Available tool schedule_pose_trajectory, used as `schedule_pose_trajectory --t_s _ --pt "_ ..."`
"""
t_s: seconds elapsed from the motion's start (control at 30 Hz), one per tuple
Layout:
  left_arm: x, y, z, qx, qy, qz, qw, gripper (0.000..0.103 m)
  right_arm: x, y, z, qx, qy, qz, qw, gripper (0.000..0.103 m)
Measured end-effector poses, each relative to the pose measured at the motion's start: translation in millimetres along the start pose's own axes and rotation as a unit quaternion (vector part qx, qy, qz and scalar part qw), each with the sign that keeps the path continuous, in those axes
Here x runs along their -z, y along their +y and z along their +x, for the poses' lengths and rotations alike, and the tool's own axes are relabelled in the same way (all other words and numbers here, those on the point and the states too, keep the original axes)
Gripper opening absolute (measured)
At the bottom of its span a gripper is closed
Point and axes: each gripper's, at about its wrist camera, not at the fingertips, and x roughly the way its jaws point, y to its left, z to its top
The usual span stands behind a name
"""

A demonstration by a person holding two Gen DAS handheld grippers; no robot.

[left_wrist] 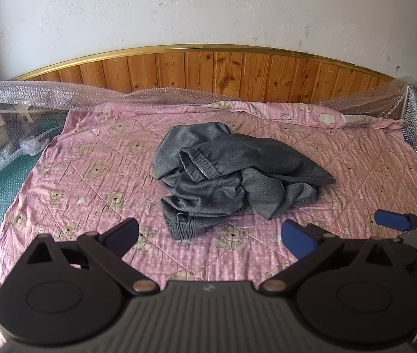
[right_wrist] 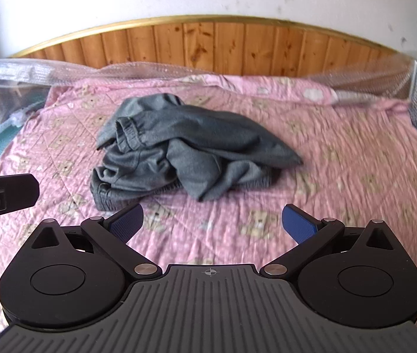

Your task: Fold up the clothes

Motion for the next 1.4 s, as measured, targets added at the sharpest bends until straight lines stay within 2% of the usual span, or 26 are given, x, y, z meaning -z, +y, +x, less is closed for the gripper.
schedule_pose_trajectory --t_s 0.27,0.43,0.6,0.73,0.83,0.87,0.9,0.93,0.97,1.0,1.17,1.33,1.37,1.4 --pt "0.5 -22.7 11.3 -0.007 0.028 -0.035 0.9990 0.103 0.3 -41.9 16.5 -0.025 -0.002 0.011 1.000 0.101" --pt "2.8 -44.2 11.0 -0.027 0.051 -0.017 0.9982 0.103 9.2 -61.9 20.8 -0.041 -0.003 0.015 0.999 0.101" --pt "7.3 -61.4 12.2 -0.039 0.057 0.004 0.9976 0.103 16.2 -74.1 23.1 -0.051 0.012 0.028 0.998 0.101" --pt "2.7 -62.2 17.5 -0.021 0.053 0.009 0.9983 0.103 16.0 -78.7 19.6 -0.040 0.010 0.032 0.999 0.101" --pt "-0.7 -58.6 20.0 0.000 0.045 0.009 0.9990 0.100 12.2 -77.5 16.3 -0.031 0.006 0.037 0.999 0.090" --pt "-1.3 -56.2 20.9 0.005 0.044 0.011 0.9990 0.079 10.8 -76.0 15.7 -0.033 0.007 0.040 0.999 0.074" --pt "-2.9 -52.9 22.6 0.011 0.046 0.013 0.9988 0.048 9.4 -74.5 15.1 -0.034 0.008 0.043 0.998 0.044" --pt "-3.6 -47.9 24.9 0.021 0.051 0.011 0.9984 0.034 8.0 -73.0 14.5 -0.036 0.009 0.046 0.998 0.027" --pt "-3.8 -42.8 27.5 0.030 0.056 0.010 0.9980 0.015 7.1 -70.2 14.0 -0.037 0.010 0.048 0.998 0.001" --pt "-3.7 -37.7 29.4 0.034 0.056 0.013 0.9978 0.002 6.5 -66.6 13.6 -0.038 0.010 0.049 0.998 0.000" --pt "-7.4 -10.4 36.3 0.058 0.042 0.027 0.9970 0.000 1.3 -38.2 9.3 -0.045 0.005 0.054 0.998 0.000" --pt "-17.7 17.8 46.3 0.078 0.039 0.038 0.9955 0.000 -5.7 -10.3 12.8 -0.020 0.004 0.061 0.998 0.000" --pt "-20.0 23.5 49.6 0.081 0.042 0.040 0.9950 0.007 -7.7 -4.5 13.9 -0.008 0.002 0.062 0.998 0.001" --pt "-21.5 30.1 53.4 0.083 0.047 0.037 0.9948 0.028 -9.9 2.3 15.9 0.004 0.001 0.057 0.998 0.015"
